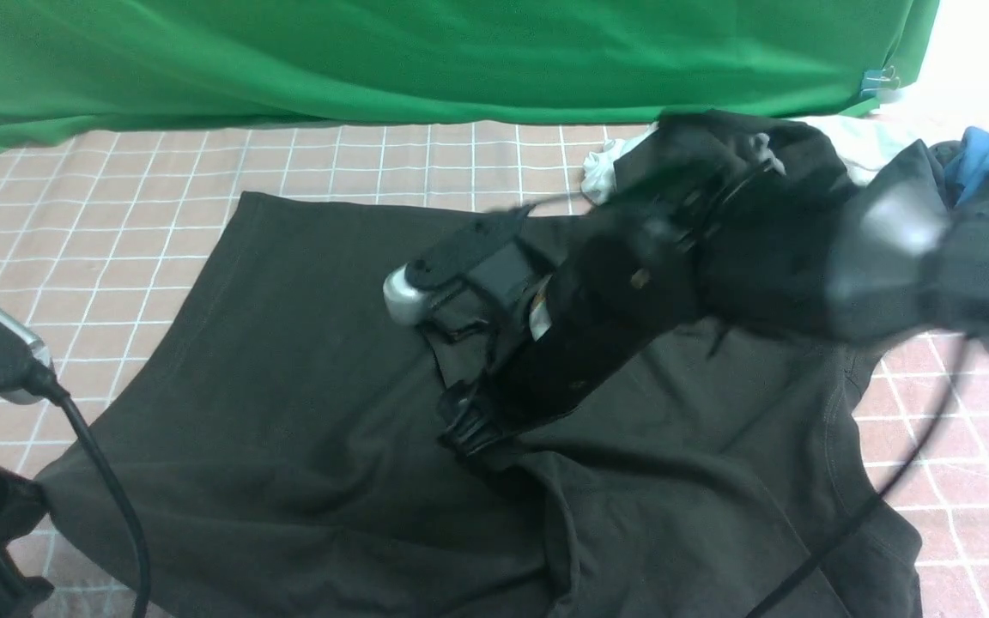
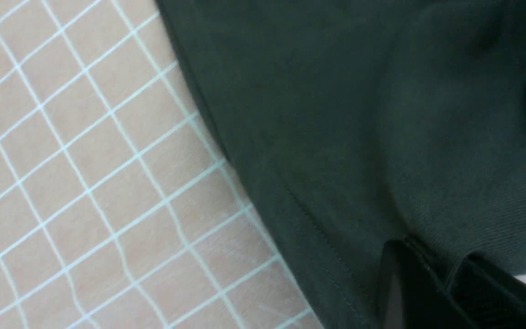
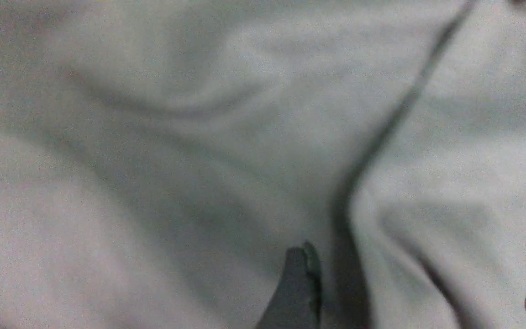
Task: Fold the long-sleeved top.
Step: Use the right arm to drag and place the cuff at thecentered position on the left edge of the fabric
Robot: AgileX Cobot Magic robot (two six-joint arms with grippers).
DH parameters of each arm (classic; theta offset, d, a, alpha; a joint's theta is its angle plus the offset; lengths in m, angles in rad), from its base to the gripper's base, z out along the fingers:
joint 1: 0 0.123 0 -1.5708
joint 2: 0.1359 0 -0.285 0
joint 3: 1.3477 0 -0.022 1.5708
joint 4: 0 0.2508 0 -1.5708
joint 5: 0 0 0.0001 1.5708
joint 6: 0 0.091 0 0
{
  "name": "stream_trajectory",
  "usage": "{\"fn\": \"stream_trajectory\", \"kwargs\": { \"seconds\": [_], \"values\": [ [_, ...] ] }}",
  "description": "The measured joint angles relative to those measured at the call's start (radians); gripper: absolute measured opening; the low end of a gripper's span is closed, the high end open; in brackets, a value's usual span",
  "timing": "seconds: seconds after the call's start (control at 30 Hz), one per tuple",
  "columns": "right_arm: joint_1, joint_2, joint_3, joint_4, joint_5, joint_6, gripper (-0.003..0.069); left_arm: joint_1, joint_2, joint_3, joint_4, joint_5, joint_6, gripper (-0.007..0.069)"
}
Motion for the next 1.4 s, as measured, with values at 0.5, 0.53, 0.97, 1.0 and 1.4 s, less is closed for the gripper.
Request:
{"fn": "stream_trajectory", "kwargs": {
  "seconds": [0.5, 0.53, 0.97, 1.0, 1.4],
  "values": [
    [0.172, -0.453, 0.686, -0.083, 0.068, -0.264, 0.0596, 0.0, 0.0, 0.0, -0.017, -0.032, 0.0, 0.0037],
    [0.172, -0.451, 0.731, -0.09, 0.021, -0.269, 0.0596, 0.0, 0.0, 0.0, -0.017, -0.033, 0.0, 0.0037],
    [0.183, -0.375, 0.831, -0.255, -0.053, -0.049, 0.0502, 0.0, 0.0, 0.0, -0.017, -0.039, 0.0, 0.0037],
    [0.183, -0.368, 0.819, -0.263, -0.033, -0.035, 0.0461, 0.0, 0.0, 0.0, -0.017, -0.039, 0.0, 0.0037],
    [0.181, -0.348, 0.728, -0.321, 0.147, 0.031, 0.0436, 0.0, 0.0, 0.0, -0.028, -0.036, 0.001, 0.0037]
  ]
}}
